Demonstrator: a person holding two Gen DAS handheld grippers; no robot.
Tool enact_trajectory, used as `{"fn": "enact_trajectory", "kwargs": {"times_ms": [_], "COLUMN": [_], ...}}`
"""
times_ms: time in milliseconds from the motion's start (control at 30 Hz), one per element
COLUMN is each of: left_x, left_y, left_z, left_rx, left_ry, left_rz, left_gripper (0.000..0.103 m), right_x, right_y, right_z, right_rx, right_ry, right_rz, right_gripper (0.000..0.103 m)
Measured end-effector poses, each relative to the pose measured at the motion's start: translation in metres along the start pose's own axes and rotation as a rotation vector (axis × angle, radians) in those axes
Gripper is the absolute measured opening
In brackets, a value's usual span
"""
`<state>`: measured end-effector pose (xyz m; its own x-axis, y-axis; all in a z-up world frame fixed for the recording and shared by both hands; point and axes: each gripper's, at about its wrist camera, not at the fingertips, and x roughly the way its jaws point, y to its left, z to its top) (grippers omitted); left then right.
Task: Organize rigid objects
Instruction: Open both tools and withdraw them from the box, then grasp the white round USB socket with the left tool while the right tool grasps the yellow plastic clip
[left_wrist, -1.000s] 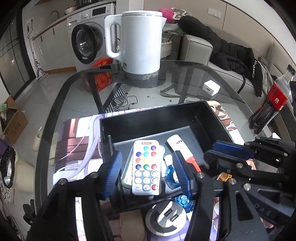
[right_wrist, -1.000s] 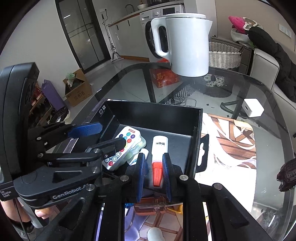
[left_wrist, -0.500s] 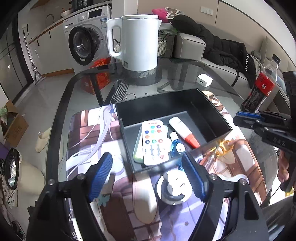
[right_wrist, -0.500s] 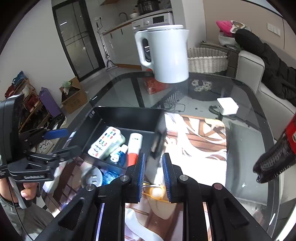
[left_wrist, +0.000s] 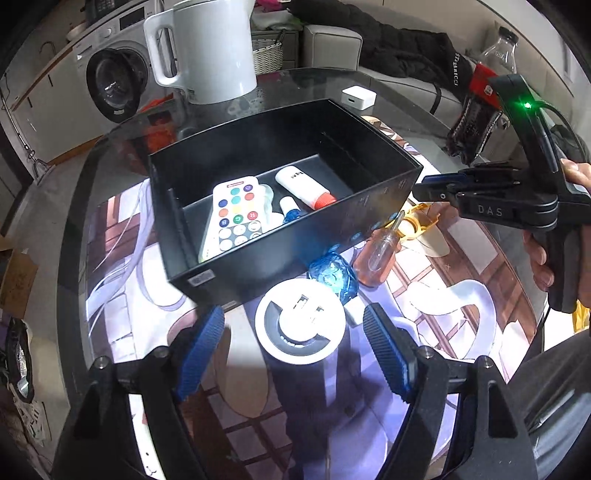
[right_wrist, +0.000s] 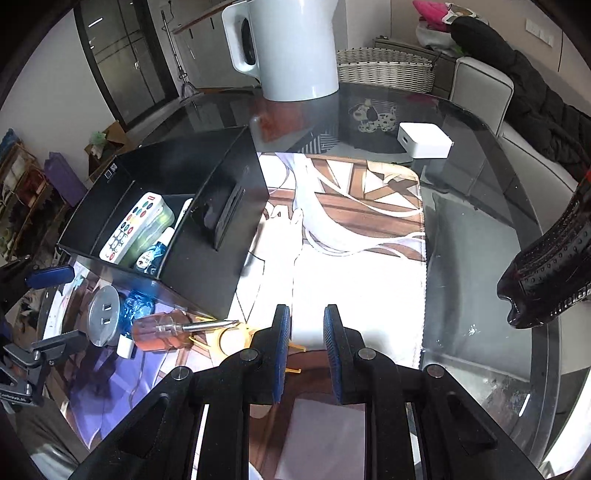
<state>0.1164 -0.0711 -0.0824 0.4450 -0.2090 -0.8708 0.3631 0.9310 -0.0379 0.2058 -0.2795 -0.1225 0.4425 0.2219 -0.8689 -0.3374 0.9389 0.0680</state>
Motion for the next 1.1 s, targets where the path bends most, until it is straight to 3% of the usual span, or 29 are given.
{"fn": "enact_trajectory", "kwargs": {"times_ms": [233, 367, 467, 567, 633, 800, 867, 900, 1000, 1100], "left_x": [0.010, 0.015, 0.019, 0.021, 0.023, 0.027, 0.026, 0.026, 0.026, 0.022], "left_y": [0.002, 0.002, 0.001, 0.002, 0.002, 0.002, 0.004, 0.005, 0.006, 0.006], "left_z": [0.006, 0.005, 0.004, 0.004, 0.004, 0.002, 0.003, 0.003, 0.002, -0.003], "left_rx": [-0.017, -0.012, 0.001, -0.001, -0.006, -0.010, -0.016, -0.022, -0.020, -0.020], "left_ry": [0.012, 0.023, 0.033, 0.039, 0.043, 0.049, 0.052, 0.057, 0.065, 0.075], "left_rz": [-0.005, 0.000, 0.007, 0.007, 0.017, 0.015, 0.001, -0.013, -0.011, -0.005], "left_gripper": [0.078, 0.078, 0.078, 0.078, 0.078, 0.078, 0.070, 0.058, 0.057, 0.057], "right_x": [0.005, -0.003, -0.016, -0.023, -0.021, -0.005, -0.002, -0.001, -0.001, -0.003], "right_y": [0.009, 0.019, 0.025, 0.034, 0.040, 0.056, 0.066, 0.070, 0.074, 0.075], "right_z": [0.000, -0.014, -0.020, -0.019, -0.017, -0.022, -0.025, -0.025, -0.028, -0.030], "right_rx": [-0.057, -0.112, -0.098, -0.098, -0.105, -0.157, -0.199, -0.221, -0.236, -0.252], "right_ry": [0.048, 0.119, 0.097, 0.069, 0.075, 0.100, 0.105, 0.113, 0.125, 0.142], "right_rz": [-0.008, 0.089, 0.156, 0.199, 0.197, 0.166, 0.136, 0.118, 0.108, 0.111], "right_gripper": [0.019, 0.019, 0.020, 0.029, 0.039, 0.040, 0.040, 0.040, 0.029, 0.028]}}
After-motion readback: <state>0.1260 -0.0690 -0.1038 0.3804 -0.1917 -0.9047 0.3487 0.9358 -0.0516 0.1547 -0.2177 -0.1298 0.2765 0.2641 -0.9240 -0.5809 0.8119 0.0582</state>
